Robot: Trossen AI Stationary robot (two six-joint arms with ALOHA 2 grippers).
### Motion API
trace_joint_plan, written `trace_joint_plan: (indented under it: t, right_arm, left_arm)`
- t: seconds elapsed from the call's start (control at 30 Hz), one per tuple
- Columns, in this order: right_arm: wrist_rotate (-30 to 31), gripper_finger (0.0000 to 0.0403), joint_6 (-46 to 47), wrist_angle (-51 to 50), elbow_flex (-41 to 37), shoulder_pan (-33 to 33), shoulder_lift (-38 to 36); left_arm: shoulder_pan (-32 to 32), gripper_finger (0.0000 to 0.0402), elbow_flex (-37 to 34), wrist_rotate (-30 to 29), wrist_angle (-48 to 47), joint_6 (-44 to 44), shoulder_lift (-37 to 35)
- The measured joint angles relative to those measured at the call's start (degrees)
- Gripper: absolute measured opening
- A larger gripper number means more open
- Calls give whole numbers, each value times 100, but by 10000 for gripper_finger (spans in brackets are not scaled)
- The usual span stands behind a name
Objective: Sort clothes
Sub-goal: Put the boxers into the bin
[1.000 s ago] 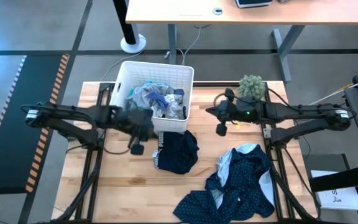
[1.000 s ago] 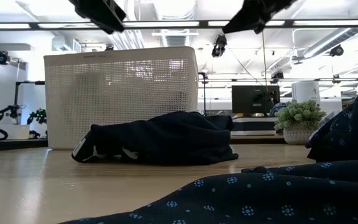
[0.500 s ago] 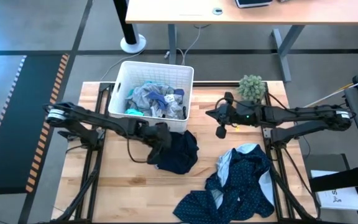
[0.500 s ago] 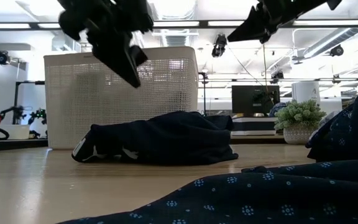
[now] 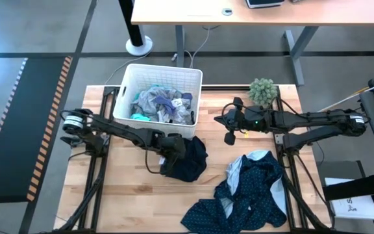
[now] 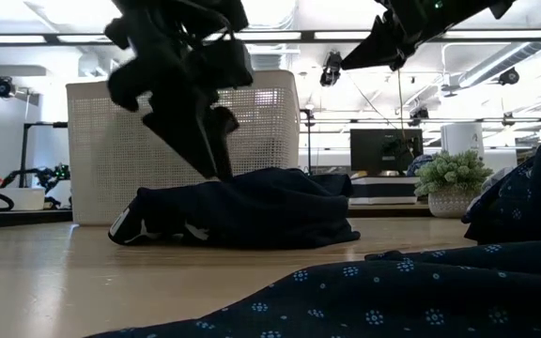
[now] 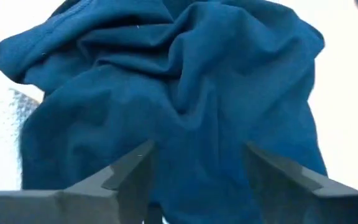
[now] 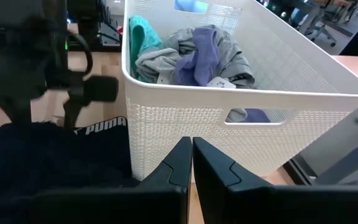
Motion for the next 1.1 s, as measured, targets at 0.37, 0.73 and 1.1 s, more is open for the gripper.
trace_joint_plan:
  t: [0.37, 0.73, 1.1]
  right_arm:
    - [-4, 0, 138, -20, 0, 0, 2]
    - [-15, 0, 201, -28, 0, 2, 2]
    - [-15, 0, 383, -26, 0, 2, 2]
  left_arm:
    - [4, 249, 0, -42, 520, -269, 804]
    - [12, 16, 0, -641, 521, 120, 193]
    - [-20, 2, 0, -613, 699, 120, -1983]
